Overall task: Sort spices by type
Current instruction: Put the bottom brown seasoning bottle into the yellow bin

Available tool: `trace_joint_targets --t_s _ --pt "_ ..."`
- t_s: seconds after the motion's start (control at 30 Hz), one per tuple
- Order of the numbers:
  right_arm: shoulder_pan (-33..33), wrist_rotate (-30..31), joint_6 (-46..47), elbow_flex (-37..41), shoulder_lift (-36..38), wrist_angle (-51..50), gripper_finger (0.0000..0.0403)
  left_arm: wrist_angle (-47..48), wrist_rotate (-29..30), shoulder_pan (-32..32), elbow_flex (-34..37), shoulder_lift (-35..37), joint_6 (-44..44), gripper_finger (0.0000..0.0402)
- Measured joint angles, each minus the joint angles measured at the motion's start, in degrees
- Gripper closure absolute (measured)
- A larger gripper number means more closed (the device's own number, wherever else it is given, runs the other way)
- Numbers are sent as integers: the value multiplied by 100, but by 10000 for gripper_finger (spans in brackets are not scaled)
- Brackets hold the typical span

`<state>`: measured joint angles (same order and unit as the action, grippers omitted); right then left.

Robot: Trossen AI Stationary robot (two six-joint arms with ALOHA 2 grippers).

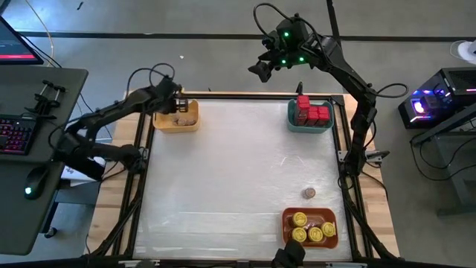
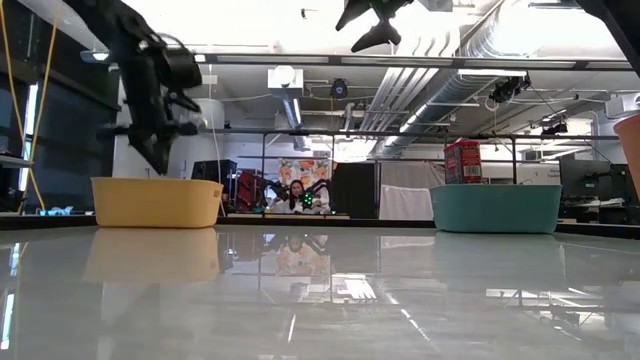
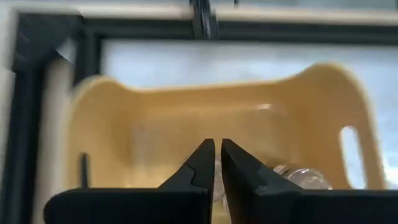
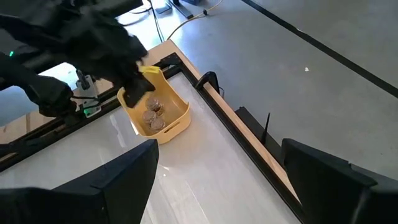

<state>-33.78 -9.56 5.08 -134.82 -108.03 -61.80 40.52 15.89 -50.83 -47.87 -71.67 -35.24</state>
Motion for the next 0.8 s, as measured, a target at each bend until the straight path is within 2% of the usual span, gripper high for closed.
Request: trace_joint_targets --t_s 0.1,0.3,0.8 --pt "0 0 74 0 0 0 66 19 -366 -115 -3 -471 -74 399" --pt "0 0 195 0 0 0 66 -324 -289 -129 -6 -846 -348 401" --pt "2 -2 242 0 0 -2 66 -165 -379 -27 -1 -588 -440 401"
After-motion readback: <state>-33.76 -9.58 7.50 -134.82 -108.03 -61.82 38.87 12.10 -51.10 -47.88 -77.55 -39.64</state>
